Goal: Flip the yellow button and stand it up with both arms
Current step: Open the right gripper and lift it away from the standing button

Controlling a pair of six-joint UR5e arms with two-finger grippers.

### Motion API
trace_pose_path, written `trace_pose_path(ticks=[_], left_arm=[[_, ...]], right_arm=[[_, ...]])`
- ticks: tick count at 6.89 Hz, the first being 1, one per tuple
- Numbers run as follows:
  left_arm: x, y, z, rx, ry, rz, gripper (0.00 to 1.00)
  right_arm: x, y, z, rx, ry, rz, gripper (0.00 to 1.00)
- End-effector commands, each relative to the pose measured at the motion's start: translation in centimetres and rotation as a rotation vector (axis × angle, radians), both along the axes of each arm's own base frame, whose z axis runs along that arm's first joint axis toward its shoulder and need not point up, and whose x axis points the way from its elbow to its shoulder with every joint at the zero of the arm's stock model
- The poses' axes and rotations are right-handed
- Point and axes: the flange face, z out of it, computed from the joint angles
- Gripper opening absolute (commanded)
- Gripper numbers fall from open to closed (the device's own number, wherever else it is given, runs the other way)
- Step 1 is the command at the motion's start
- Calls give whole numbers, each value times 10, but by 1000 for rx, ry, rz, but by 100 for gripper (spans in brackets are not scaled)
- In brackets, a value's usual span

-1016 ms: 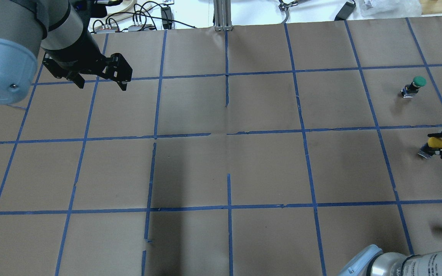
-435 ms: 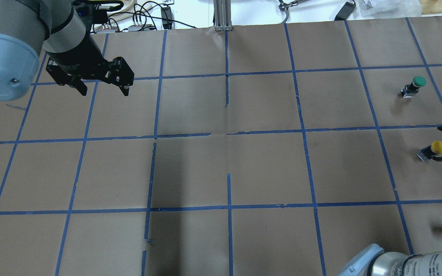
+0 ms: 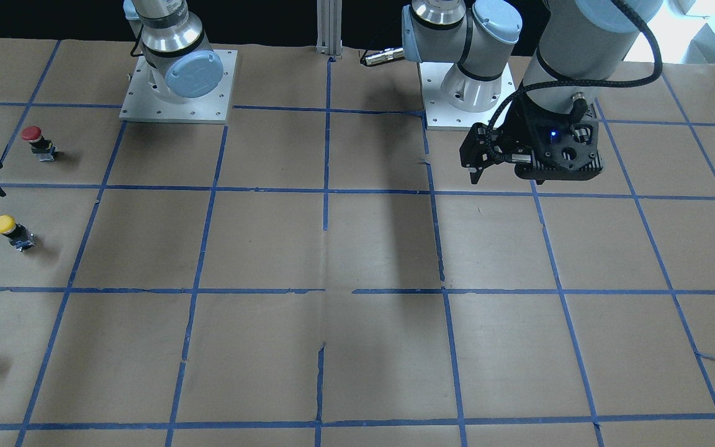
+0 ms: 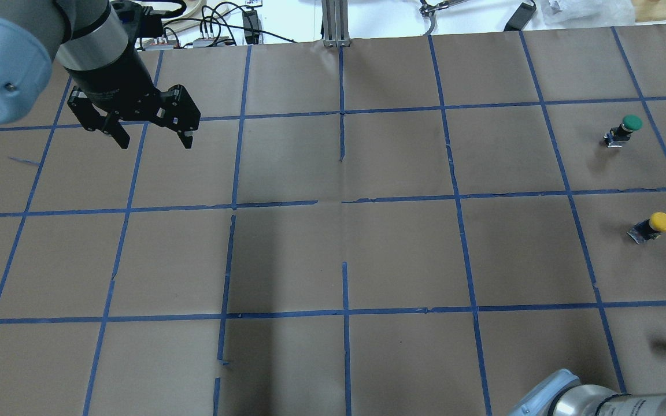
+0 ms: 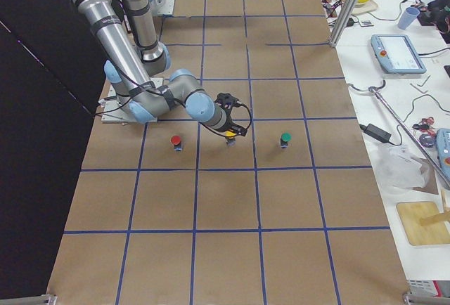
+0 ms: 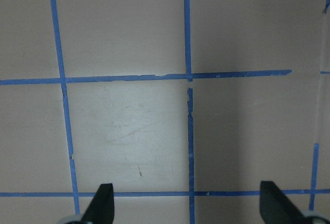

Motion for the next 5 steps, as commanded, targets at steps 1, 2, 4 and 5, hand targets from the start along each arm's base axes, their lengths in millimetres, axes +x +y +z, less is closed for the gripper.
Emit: trace_pose_path(ticks=[1,2,4,5], left_arm=[[0,-8,0,18,0,2,100],[0,-9,0,16,2,4,100],[-1,-10,-1,18,3,4,100],[-1,-9,2,15,6,6,100]], right_arm=[[18,4,37,64,-12,-281,99],[29,-1,52,109,47,-338,99],[41,-6,96,263,15,-594,100],[49,-15,123,323,-51,-715,100]])
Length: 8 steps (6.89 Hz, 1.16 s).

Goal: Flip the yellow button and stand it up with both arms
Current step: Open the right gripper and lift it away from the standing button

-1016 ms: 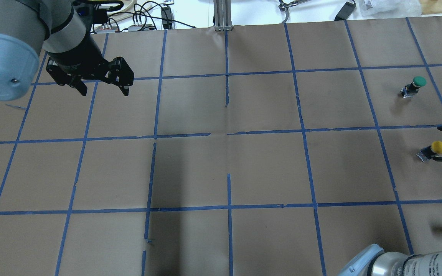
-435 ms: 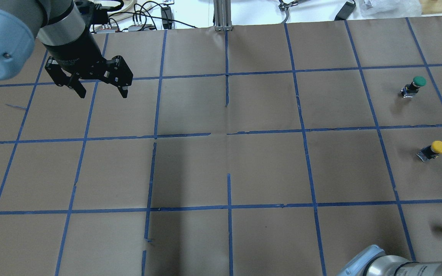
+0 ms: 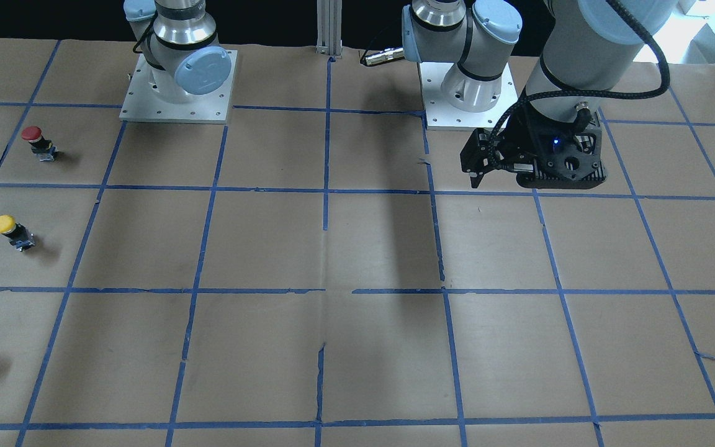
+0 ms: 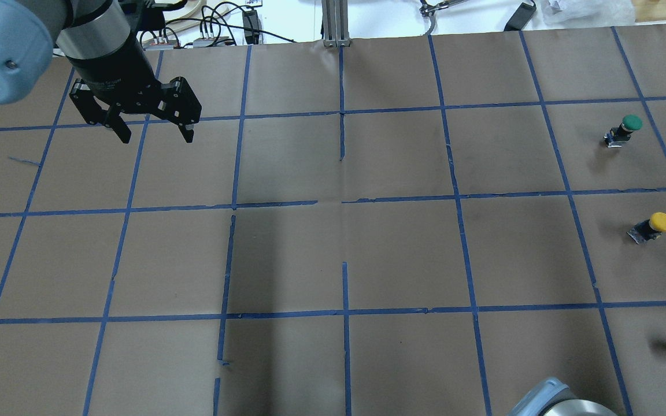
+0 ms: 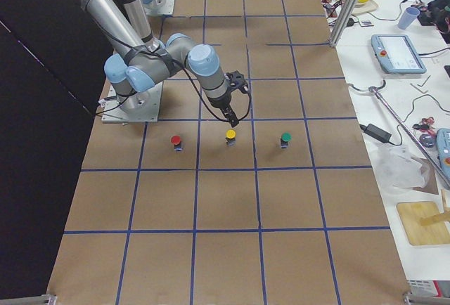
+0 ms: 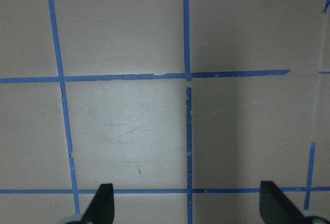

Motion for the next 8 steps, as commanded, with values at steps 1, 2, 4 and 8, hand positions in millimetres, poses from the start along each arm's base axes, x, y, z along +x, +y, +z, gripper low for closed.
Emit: trace_pose_path(ticks=[1,2,4,8], left_arm=[[1,-3,9,-7,-3,2,100],[1,-6,11,-7,-5,2,100],[1,-3,10,9,-9,2,100],[16,7,25,5,-8,11,100]], right_arm=[[37,-21,51,127,-107,-264,100],[75,-32,67,178,-130,-396,100],[175,-46,101,221,-73,-503,100],[311,-39,109,255,-16,-615,100]])
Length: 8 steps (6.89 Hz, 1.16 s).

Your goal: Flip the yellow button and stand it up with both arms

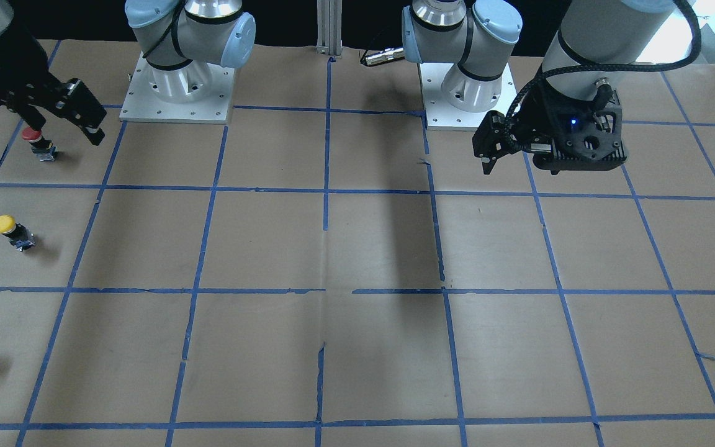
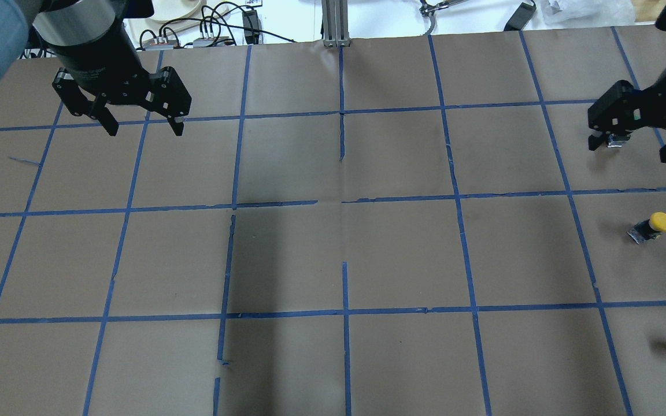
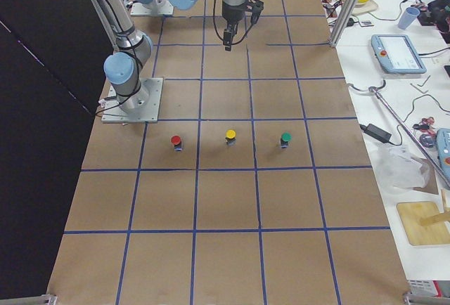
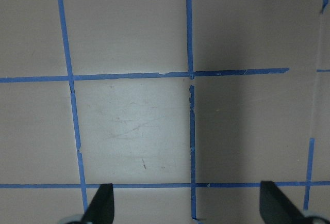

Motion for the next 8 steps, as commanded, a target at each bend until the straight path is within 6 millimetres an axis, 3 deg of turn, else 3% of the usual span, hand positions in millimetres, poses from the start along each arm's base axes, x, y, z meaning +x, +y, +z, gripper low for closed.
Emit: trace_pose_path(ticks=[1,2,4,6,7,8], left_arm=[[3,-2,2,-2,3,7,100],[0,-1,2,-3,1,2,100],[0,-1,3,-2,0,0,100],[0,-3,-7,19,2,0,100],[6,-3,1,5,1,9,100],[6,-4,-5,16,2,10,100]], right_arm=[[62,15,3,-1,18,57,100],[76,23,7,-9,18,45,100],[79,33,-4,11,17,45,100],[81,36,-5,5,3,58,100],[81,37,-4,5,6,64,100],[81,38,-3,2,11,66,100]])
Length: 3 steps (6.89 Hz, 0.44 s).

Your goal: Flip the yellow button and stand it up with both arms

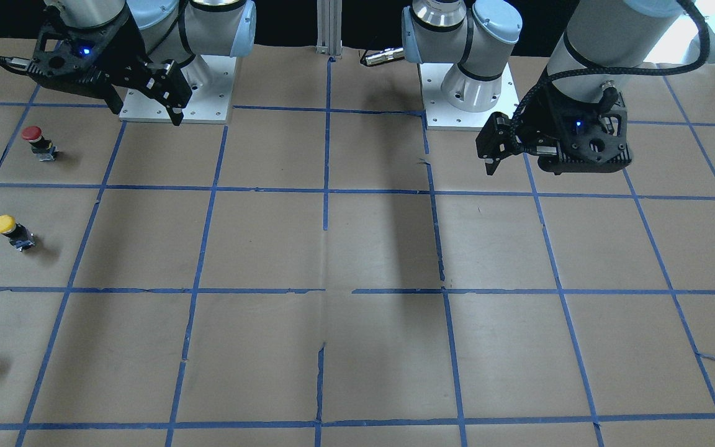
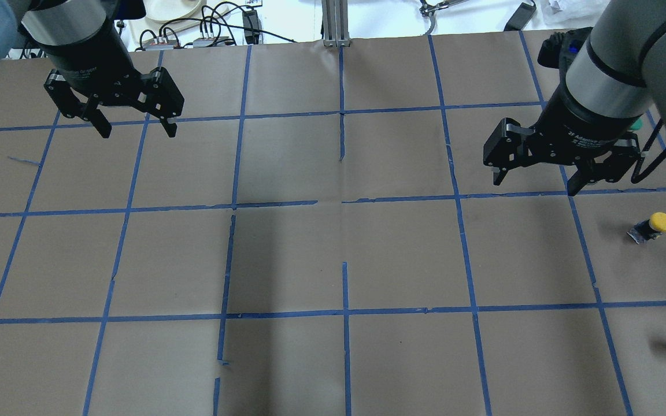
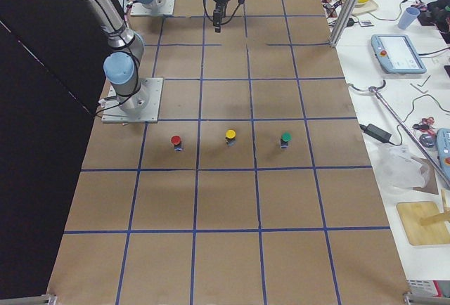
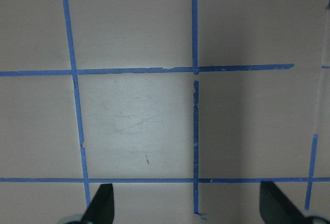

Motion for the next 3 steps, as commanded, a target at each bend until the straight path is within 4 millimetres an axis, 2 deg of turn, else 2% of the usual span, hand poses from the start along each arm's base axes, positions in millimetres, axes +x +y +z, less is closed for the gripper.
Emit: trace_pose_path(ticks=[1,3], left_arm=[[0,-1,-1,0,3,5,100],[-1,1,1,0,1,6,100]], right_arm=[[0,1,1,-2,2,4,100],[0,1,1,-4,-3,-2,100]])
